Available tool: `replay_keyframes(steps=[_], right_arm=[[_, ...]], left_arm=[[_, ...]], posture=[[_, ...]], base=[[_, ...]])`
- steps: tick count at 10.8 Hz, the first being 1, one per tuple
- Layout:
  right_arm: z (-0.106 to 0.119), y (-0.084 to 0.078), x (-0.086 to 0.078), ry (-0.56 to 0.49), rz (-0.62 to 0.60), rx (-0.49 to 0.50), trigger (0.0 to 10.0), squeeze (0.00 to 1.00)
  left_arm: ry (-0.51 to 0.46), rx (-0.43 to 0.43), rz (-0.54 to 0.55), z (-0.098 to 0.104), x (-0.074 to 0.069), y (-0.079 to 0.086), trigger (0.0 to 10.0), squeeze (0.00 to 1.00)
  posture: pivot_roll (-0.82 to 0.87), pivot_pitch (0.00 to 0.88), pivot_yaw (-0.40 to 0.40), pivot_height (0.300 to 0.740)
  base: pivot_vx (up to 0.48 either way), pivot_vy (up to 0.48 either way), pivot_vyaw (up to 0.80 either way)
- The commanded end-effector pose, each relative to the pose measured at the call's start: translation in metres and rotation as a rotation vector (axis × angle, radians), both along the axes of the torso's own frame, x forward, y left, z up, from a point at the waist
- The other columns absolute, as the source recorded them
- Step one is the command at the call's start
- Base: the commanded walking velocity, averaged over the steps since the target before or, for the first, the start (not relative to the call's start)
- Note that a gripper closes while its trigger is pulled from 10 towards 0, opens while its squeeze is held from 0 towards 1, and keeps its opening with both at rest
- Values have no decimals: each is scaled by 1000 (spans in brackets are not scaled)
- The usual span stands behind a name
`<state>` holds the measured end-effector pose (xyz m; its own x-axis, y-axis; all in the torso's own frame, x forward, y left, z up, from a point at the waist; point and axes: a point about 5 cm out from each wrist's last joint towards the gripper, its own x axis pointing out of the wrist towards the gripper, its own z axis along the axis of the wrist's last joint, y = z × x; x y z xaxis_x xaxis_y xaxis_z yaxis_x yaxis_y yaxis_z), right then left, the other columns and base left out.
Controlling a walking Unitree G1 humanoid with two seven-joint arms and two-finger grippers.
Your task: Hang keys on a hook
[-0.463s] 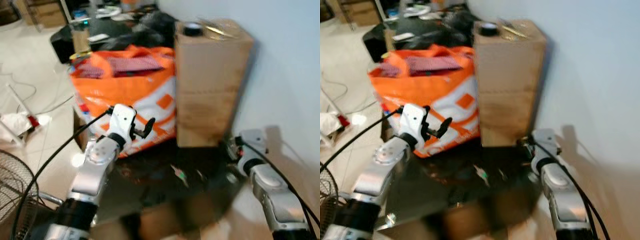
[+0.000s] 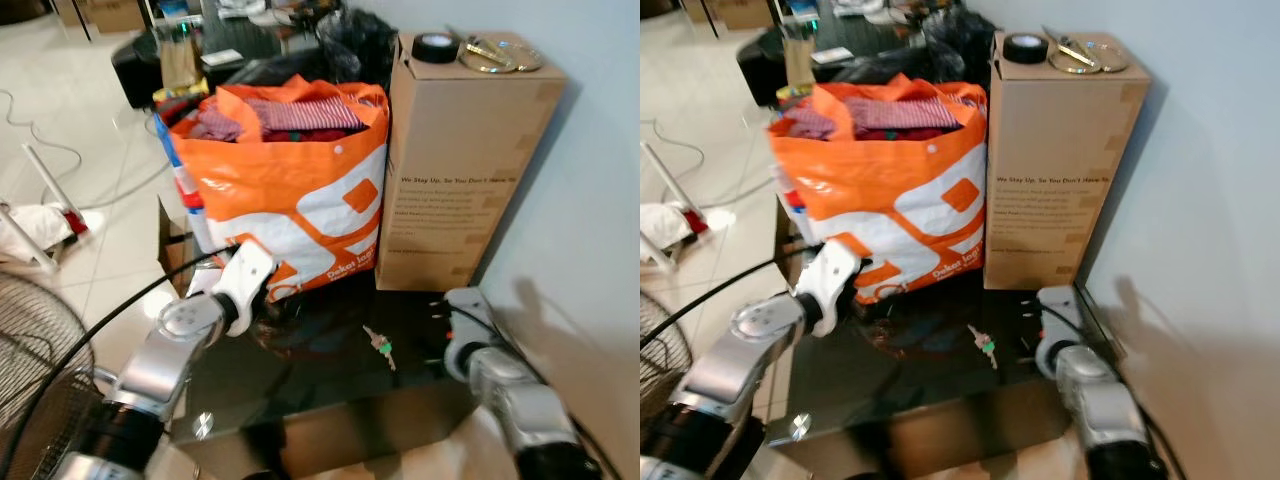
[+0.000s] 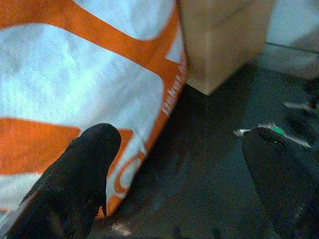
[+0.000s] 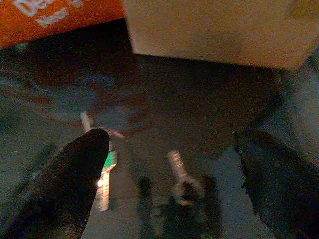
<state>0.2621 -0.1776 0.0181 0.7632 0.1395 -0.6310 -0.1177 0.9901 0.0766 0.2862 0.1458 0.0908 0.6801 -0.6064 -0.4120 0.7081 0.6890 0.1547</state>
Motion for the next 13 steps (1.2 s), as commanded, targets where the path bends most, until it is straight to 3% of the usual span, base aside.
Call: replay_keyframes(steps=[1,2,3,4,5,6,8,9,13], right_arm=[[-6,-6,3,12,-23,-14,10000,1000],[-10,-7,3,25,-26,-32,10000,1000],[-10,-11,4,26,-58,-65,10000,1000],[-11,-12,5,30,-72,-82,10000,1000],[-14,-14,5,37,-89,-90,10000,0],[-16,-14,6,40,-108,-75,10000,0],[-17,-9,7,50,-132,31,10000,0],[-20,-6,6,69,-134,67,10000,0],[-35,-7,4,139,-165,43,10000,0]], left_arm=[[32,31,-45,-6,-3,2,10000,0],[28,7,-63,-7,-2,1,10000,0],[80,-38,-197,-12,-17,-4,10000,0],[95,-59,-232,-15,-21,-6,10000,0],[144,-99,-293,-20,-28,-10,10000,0],[211,-117,-350,-24,-32,-13,10000,0],[352,-59,-421,-33,-35,-14,10000,0],[363,-25,-438,-35,-34,-14,10000,0],[358,4,-415,-36,-28,-14,10000,0]], posture=[[-98,0,27,740],[-96,0,25,740],[-95,0,19,740],[-97,0,19,740],[-105,0,21,740],[-106,0,21,740],[-106,0,31,740],[-102,0,30,740],[-85,0,5,740]], base=[[0,0,0],[0,0,0],[0,0,0],[0,0,0],[0,0,0],[0,0,0],[0,0,0],[0,0,0],[0,0,0]])
